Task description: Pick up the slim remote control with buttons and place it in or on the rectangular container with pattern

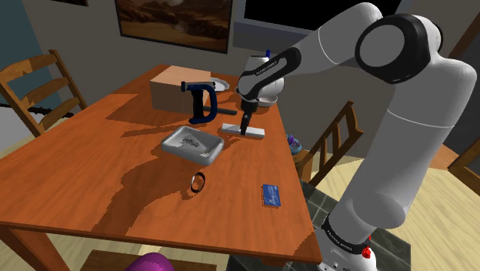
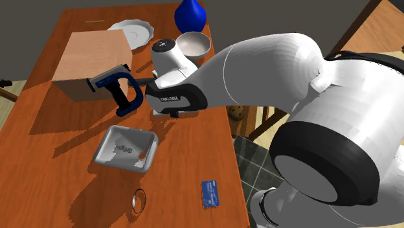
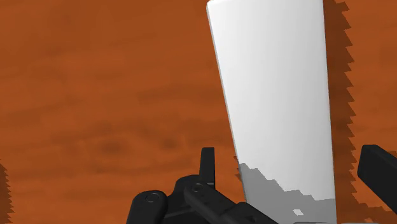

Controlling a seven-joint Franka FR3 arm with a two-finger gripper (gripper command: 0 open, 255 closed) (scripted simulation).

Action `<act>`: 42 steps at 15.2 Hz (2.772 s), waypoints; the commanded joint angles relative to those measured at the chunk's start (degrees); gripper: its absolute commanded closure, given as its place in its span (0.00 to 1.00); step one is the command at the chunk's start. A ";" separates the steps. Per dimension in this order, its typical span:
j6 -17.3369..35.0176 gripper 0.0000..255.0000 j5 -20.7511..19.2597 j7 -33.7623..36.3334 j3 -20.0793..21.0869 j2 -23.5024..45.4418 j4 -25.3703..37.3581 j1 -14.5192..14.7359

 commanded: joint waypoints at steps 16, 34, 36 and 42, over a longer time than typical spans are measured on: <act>0.85 1.00 0.33 -0.18 0.07 0.81 -0.04 -0.04; -10.83 1.00 -2.24 1.53 -0.14 -5.83 5.29 0.35; -12.32 1.00 -2.45 1.66 -0.12 -6.46 6.18 0.38; -16.15 1.00 -2.88 1.95 -0.06 -7.85 8.68 0.45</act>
